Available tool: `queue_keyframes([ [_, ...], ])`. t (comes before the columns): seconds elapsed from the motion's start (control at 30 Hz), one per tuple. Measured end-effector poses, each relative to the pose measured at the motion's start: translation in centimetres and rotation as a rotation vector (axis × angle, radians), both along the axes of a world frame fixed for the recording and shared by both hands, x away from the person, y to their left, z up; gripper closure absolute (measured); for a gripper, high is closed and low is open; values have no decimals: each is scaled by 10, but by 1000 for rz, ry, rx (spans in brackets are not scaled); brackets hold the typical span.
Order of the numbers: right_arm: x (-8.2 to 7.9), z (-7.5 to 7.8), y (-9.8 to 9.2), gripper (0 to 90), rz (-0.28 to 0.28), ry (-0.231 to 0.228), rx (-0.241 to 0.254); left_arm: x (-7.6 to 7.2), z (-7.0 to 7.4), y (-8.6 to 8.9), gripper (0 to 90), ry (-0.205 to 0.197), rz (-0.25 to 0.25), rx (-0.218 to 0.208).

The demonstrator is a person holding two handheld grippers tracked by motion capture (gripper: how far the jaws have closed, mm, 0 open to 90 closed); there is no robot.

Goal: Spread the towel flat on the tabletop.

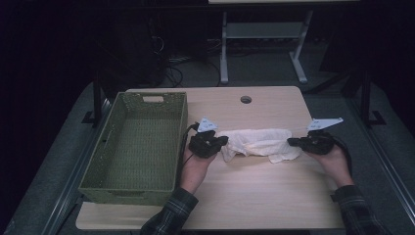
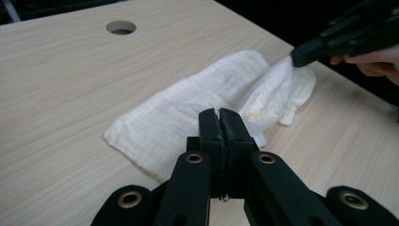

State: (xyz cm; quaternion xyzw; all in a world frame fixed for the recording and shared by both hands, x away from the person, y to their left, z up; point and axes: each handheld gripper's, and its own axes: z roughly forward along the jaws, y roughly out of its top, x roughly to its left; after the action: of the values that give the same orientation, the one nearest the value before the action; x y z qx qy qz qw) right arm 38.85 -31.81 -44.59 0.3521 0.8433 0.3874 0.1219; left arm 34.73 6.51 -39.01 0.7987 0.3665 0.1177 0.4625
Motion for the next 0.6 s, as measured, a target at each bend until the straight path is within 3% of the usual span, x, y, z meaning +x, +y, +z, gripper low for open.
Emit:
queue_keyframes([
  [0.2,14,-19,4,852,-32,30,-54,4,-10,-1,887,22,2,12],
  [0.23,9,-13,2,774,-40,14,-50,4,-10,-2,887,23,-2,14],
  [0.33,-4,3,-4,745,-34,-36,-5,4,-10,-2,887,24,-3,12],
  [0.43,-19,8,-1,752,16,-24,53,4,-11,-3,887,25,-17,19],
  [0.6,-32,-3,18,752,73,13,25,4,-11,-4,886,26,-17,12],
])
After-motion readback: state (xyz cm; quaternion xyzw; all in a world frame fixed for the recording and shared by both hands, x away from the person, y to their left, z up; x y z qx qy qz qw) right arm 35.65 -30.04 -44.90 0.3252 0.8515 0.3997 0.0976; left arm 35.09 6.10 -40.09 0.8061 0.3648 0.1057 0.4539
